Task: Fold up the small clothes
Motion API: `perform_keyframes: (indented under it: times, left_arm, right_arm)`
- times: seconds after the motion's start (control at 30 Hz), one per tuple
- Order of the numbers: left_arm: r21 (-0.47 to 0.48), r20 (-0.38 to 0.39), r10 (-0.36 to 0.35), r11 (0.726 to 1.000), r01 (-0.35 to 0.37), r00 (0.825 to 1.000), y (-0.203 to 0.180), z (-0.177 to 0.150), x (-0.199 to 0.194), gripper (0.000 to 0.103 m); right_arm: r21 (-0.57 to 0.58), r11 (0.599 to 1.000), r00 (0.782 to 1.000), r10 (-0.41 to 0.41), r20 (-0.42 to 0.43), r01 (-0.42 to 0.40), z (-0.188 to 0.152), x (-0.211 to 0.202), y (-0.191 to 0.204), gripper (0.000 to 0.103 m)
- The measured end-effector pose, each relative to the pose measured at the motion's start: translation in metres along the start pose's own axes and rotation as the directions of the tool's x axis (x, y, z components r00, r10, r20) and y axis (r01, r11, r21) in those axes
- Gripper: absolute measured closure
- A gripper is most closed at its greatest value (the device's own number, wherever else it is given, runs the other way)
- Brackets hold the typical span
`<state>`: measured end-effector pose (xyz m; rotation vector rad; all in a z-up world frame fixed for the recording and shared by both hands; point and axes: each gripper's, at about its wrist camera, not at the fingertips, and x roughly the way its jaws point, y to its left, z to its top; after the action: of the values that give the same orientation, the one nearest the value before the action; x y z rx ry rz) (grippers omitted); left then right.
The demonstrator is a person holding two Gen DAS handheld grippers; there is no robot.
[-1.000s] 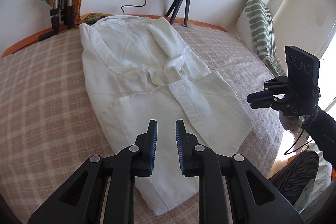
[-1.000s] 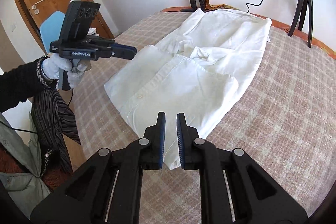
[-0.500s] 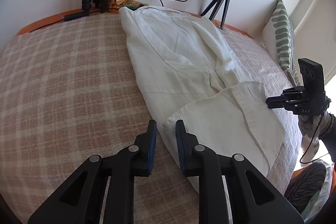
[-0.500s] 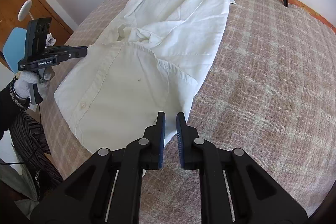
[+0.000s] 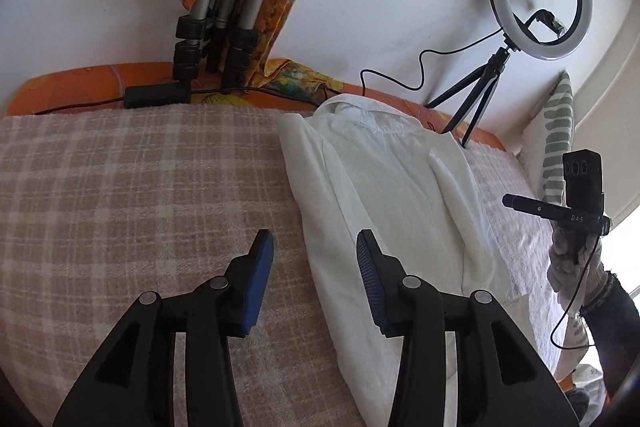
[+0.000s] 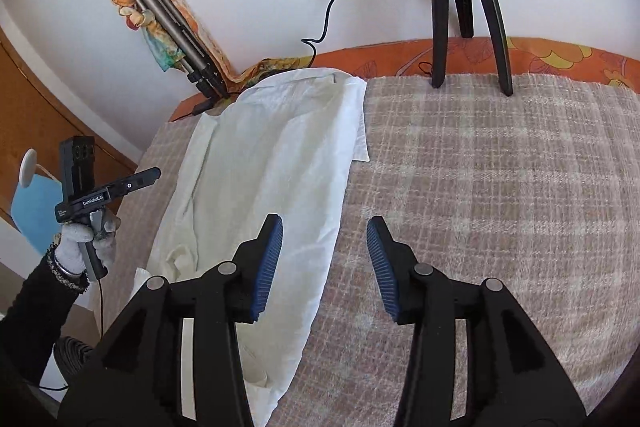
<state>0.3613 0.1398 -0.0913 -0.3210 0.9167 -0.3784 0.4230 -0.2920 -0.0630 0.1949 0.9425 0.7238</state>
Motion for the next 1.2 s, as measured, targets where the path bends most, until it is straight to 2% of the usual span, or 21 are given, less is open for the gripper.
perform_keyframes:
  times: [0.37,0.4,0.43,0.5,0.57,0.6,0.67,0.8,0.87,0.93,1.0,1.07,1.13,1.17,1.2]
  left_arm:
    - [0.002,0.005,-0.052,0.999,0.052,0.999,0.012,0.029,0.039,0.062]
    - [0.003,0.006,-0.053,0.999,0.053,0.999,0.012,0.030,0.042,0.062]
    - [0.007,0.007,-0.053,0.999,0.053,0.999,0.013,0.032,0.045,0.062]
    - [0.012,0.006,-0.039,0.999,0.039,0.999,0.013,0.034,0.052,0.062]
    - [0.012,-0.002,-0.009,1.000,0.009,1.000,0.016,0.036,0.061,0.064]
    - [0.011,0.017,-0.007,1.000,0.007,1.000,0.016,0.037,0.061,0.064]
    - [0.012,0.017,-0.011,1.000,0.011,1.000,0.018,0.039,0.063,0.064]
    - [-0.008,0.016,-0.037,0.999,0.037,0.999,0.024,0.044,0.065,0.064]
    - [-0.022,0.018,-0.051,0.998,0.051,0.999,0.024,0.046,0.066,0.064]
    - [-0.038,0.019,-0.066,0.997,0.067,0.998,0.025,0.048,0.068,0.065]
    - [-0.038,0.015,-0.076,0.996,0.076,0.997,0.023,0.050,0.070,0.065]
    - [-0.021,0.008,-0.065,0.998,0.065,0.998,0.018,0.052,0.074,0.073]
    - [-0.001,-0.003,-0.059,0.998,0.059,0.998,0.012,0.053,0.078,0.088]
    - [0.010,-0.005,-0.055,0.998,0.055,0.998,0.009,0.054,0.080,0.092]
    - [0.024,-0.004,-0.054,0.998,0.054,0.999,0.006,0.054,0.081,0.095]
  right_arm:
    - [0.071,0.990,0.992,0.120,0.029,-0.122,0.043,0.058,-0.020,0.055]
    - [0.070,0.990,0.992,0.123,0.030,-0.125,0.046,0.061,-0.021,0.064]
    - [0.067,0.991,0.993,0.113,0.025,-0.115,0.049,0.064,-0.022,0.085]
    - [0.060,0.996,0.998,0.062,0.017,-0.062,0.053,0.069,-0.023,0.093]
    - [0.045,0.999,1.000,0.001,0.005,-0.001,0.054,0.072,-0.026,0.095]
    - [0.038,0.999,1.000,-0.019,-0.007,0.019,0.053,0.075,-0.027,0.096]
    - [0.039,0.999,1.000,-0.007,-0.006,0.007,0.052,0.075,-0.030,0.096]
    - [0.088,0.995,0.998,0.051,0.037,-0.054,0.053,0.063,-0.038,0.095]
    - [0.138,0.985,0.993,0.098,0.059,-0.106,0.054,0.057,-0.046,0.087]
    - [0.157,0.977,0.987,0.133,0.092,-0.146,0.055,0.053,-0.049,0.065]
    - [0.149,0.975,0.985,0.150,0.090,-0.163,0.058,0.055,-0.046,0.060]
    - [0.122,0.984,0.991,0.120,0.060,-0.126,0.060,0.065,-0.041,0.060]
    - [0.110,0.986,0.992,0.121,0.030,-0.124,0.062,0.077,-0.038,0.060]
    - [0.103,0.987,0.992,0.124,0.020,-0.125,0.063,0.082,-0.036,0.064]
    - [0.088,0.989,0.993,0.117,0.012,-0.118,0.064,0.088,-0.033,0.080]
